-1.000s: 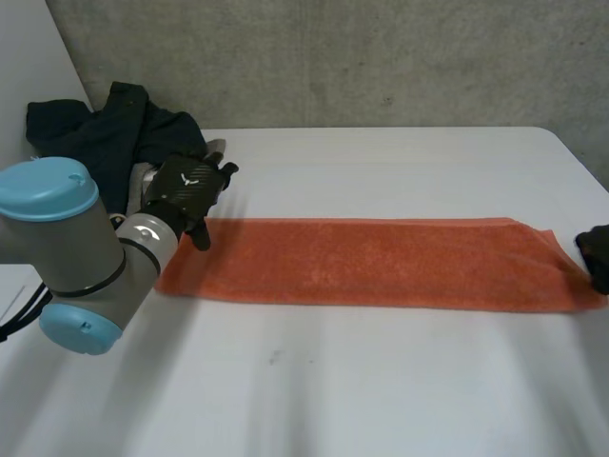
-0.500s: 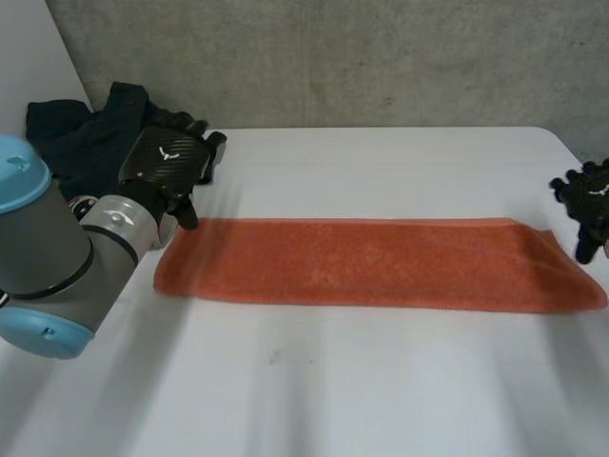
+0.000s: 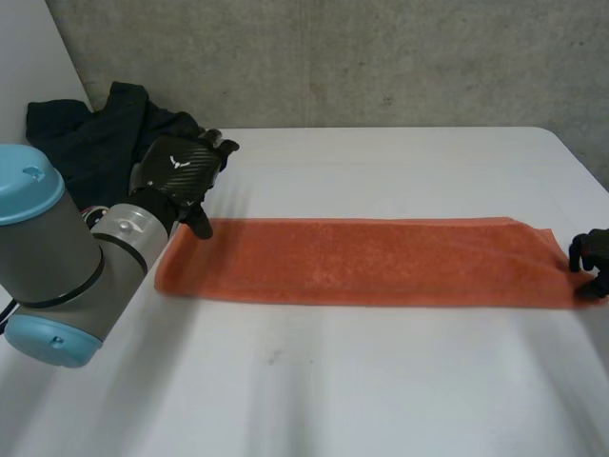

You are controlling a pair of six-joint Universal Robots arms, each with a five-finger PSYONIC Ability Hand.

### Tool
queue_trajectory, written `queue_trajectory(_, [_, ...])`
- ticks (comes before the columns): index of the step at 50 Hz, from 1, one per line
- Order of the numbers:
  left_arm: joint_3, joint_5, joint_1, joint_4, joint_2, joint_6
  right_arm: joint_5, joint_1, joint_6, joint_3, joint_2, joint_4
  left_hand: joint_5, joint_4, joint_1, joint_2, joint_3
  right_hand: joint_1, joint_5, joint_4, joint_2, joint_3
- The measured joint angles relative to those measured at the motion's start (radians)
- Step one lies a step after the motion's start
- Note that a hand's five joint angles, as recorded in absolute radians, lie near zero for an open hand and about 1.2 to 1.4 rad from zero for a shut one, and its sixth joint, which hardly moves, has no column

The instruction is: Fold the laundry.

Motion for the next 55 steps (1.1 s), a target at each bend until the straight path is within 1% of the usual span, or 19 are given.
queue_trajectory(3, [0.0, 0.0, 0.0, 0.0, -0.002, 0.0, 0.056, -0.009, -0.007, -0.024, 0.017, -0.018, 0.0, 0.0, 0.0, 0.0, 0.0, 0.076, 0.128, 0.183, 0.14, 0.181])
queue_trajectory(7, [0.0, 0.0, 0.001, 0.0, -0.002, 0.0, 0.166, -0.026, -0.023, -0.044, 0.016, -0.053, 0.0, 0.0, 0.0, 0.0, 0.0, 0.076, 0.128, 0.198, 0.14, 0.193])
queue_trajectory(8, [0.0, 0.0, 0.001, 0.0, -0.002, 0.0, 0.166, -0.026, -0.023, -0.044, 0.016, -0.053, 0.0, 0.0, 0.0, 0.0, 0.0, 0.076, 0.128, 0.198, 0.14, 0.193])
queue_trajectory(9, [-0.001, 0.0, 0.002, 0.0, 0.001, 0.0, 0.222, -0.043, -0.051, -0.05, 0.0, -0.093, 0.0, 0.0, 0.0, 0.0, 0.0, 0.076, 0.128, 0.199, 0.14, 0.193])
queue_trajectory(14, [-0.005, -0.001, 0.002, -0.001, 0.015, 0.0, 0.27, -0.068, -0.172, -0.051, -0.06, -0.157, 0.0, 0.0, 0.0, 0.0, 0.0, 0.076, 0.128, 0.199, 0.14, 0.193])
queue_trajectory(18, [-0.016, 0.0, 0.005, -0.001, 0.035, 0.0, 0.267, -0.014, -0.301, -0.051, -0.111, -0.188, 0.0, 0.0, 0.0, 0.0, 0.0, 0.076, 0.147, 0.2, 0.14, 0.193])
queue_trajectory(24, [-0.041, -0.001, 0.008, -0.001, 0.055, 0.0, 0.187, 0.25, -0.385, -0.045, -0.146, -0.228, 0.0, 0.0, 0.0, 0.0, 0.0, 0.076, 0.147, 0.201, 0.14, 0.193])
queue_trajectory(26, [-0.05, -0.001, 0.008, -0.001, 0.059, 0.0, 0.148, 0.337, -0.395, -0.036, -0.15, -0.244, 0.0, 0.0, 0.0, 0.0, 0.0, 0.076, 0.147, 0.201, 0.14, 0.193])
queue_trajectory(28, [-0.059, -0.001, 0.008, -0.001, 0.062, 0.0, 0.08, 0.48, -0.408, -0.018, -0.152, -0.273, 0.0, 0.0, 0.0, 0.0, 0.0, 0.076, 0.147, 0.201, 0.14, 0.193])
queue_trajectory(32, [-0.069, -0.001, 0.008, 0.0, 0.065, 0.0, 0.012, 0.641, -0.425, 0.0, -0.14, -0.307, 0.0, 0.0, 0.0, 0.0, 0.0, 0.076, 0.147, 0.201, 0.14, 0.193])
queue_trajectory(33, [-0.073, -0.001, 0.007, 0.0, 0.065, 0.0, -0.013, 0.719, -0.436, 0.003, -0.115, -0.32, 0.0, 0.0, 0.0, 0.0, 0.0, 0.076, 0.147, 0.201, 0.14, 0.193])
queue_trajectory(39, [-0.071, -0.002, 0.002, 0.002, 0.062, -0.001, -0.027, 0.916, -0.473, -0.038, 0.038, -0.315, 0.0, 0.0, 0.0, 0.0, 0.0, 0.076, 0.147, 0.201, 0.14, 0.193])
queue_trajectory(40, [-0.07, -0.002, 0.001, 0.002, 0.061, -0.001, -0.021, 0.935, -0.477, -0.046, 0.058, -0.309, 0.0, 0.0, 0.0, 0.0, 0.0, 0.062, 0.124, 0.165, 0.111, 0.159])
queue_trajectory(41, [-0.067, -0.002, -0.002, 0.004, 0.059, -0.002, -0.007, 0.957, -0.481, -0.056, 0.082, -0.301, 0.0, 0.0, 0.0, 0.0, 0.0, -0.051, -0.009, 0.011, -0.036, 0.009])
queue_trajectory(45, [-0.056, -0.002, -0.02, 0.016, 0.054, -0.004, 0.082, 0.978, -0.436, -0.054, 0.097, -0.299, 0.0, 0.0, 0.0, 0.0, 0.0, -0.718, -0.672, -0.651, -0.707, -0.65])
queue_trajectory(47, [-0.047, -0.002, -0.037, 0.026, 0.049, -0.006, 0.135, 0.961, -0.375, -0.037, 0.061, -0.307, 0.0, 0.0, 0.0, 0.0, 0.0, -0.786, -0.762, -0.766, -0.804, -0.765])
queue_trajectory(50, [-0.024, -0.003, -0.077, 0.047, 0.032, -0.01, 0.205, 0.9, -0.228, 0.007, -0.041, -0.309, 0.0, 0.0, 0.0, 0.0, 0.0, -0.786, -0.769, -0.791, -0.809, -0.786])
queue_trajectory(51, [-0.021, -0.003, -0.084, 0.049, 0.029, -0.01, 0.209, 0.893, -0.212, 0.011, -0.051, -0.308, 0.0, 0.0, 0.0, 0.0, 0.0, -0.786, -0.769, -0.791, -0.809, -0.786])
queue_trajectory(55, [0.033, -0.003, -0.157, 0.068, -0.016, -0.018, 0.244, 0.794, 0.006, 0.076, -0.164, -0.27, 0.0, 0.0, 0.0, 0.0, 0.0, -0.786, -0.769, -0.791, -0.809, -0.786])
